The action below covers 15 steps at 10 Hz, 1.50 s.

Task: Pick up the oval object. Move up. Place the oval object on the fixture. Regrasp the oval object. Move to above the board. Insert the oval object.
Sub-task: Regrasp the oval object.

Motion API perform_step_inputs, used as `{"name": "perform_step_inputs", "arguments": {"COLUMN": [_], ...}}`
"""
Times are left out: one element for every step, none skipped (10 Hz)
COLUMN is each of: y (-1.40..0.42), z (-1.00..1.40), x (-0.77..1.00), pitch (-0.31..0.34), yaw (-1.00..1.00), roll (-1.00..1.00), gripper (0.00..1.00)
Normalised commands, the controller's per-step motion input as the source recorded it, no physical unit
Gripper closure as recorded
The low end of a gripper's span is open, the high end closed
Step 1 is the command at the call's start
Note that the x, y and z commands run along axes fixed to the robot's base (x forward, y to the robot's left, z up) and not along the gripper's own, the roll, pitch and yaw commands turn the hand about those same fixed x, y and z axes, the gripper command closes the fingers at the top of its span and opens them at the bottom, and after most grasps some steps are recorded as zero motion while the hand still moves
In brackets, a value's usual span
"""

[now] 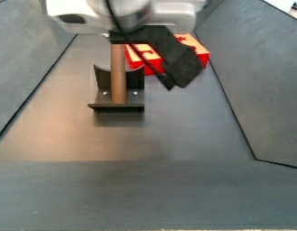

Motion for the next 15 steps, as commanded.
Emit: {"name": "perform_step_inputs", "arguments": {"y": [-0.01, -0.02, -0.03, -0.03, -1.0, -1.0, -1.0, -0.82, -0.69, -0.42, -0.21, -0.04, -0.04, -0.04, -0.03], "z": [0.0, 0.0, 0.0, 0.01, -0.62, -0.61, -0.41, -0.21, -0.16, -0.07, -0.03, -0.01, 0.0, -0.01, 0.0], "x": [-1.0, -1.0, -0.96, -0.79, -0.54, -0.43, -0.23, -0.09, -0.07, -0.06, -0.06, -0.05, -0.04, -0.04, -0.04], "pitch": [-0.186, -0.187, -0.185, -0.174, -0.007, -0.007, -0.035, -0.068, -0.083, -0.114, -0.136, -0.164, -0.177, -0.2, -0.21], "yaw": [0.09, 0.1, 0.12, 0.13, -0.9, -0.89, -0.89, -0.9, -0.89, -0.89, -0.89, -0.9, -0.9, -0.9, -0.9], "roll": [0.01, 0.03, 0.04, 0.05, 1.0, 1.0, 1.0, 1.0, 1.0, 1.0, 1.0, 1.0, 1.0, 1.0, 1.0], "gripper": [0.0, 0.0, 0.0, 0.0, 0.0, 0.0, 0.0, 0.0, 0.0, 0.0, 0.0, 0.0, 0.0, 0.0, 0.0]}}
